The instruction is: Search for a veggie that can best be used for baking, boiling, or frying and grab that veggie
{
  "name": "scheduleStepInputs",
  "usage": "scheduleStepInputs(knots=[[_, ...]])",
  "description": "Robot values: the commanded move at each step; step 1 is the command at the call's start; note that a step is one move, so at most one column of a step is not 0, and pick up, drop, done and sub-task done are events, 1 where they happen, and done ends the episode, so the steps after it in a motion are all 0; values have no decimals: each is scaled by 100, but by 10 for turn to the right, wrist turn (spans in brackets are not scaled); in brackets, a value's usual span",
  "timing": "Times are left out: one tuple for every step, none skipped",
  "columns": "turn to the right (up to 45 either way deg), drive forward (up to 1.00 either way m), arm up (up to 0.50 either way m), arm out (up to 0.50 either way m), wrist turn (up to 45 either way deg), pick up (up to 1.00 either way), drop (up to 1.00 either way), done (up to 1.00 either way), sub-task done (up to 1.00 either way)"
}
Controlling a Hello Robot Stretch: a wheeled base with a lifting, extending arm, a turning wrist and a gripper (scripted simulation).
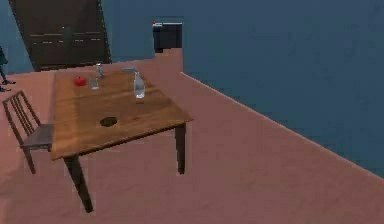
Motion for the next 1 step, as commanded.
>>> scheduleStepInputs(knots=[[-300,0,0,0,0,0,0,0,0]])
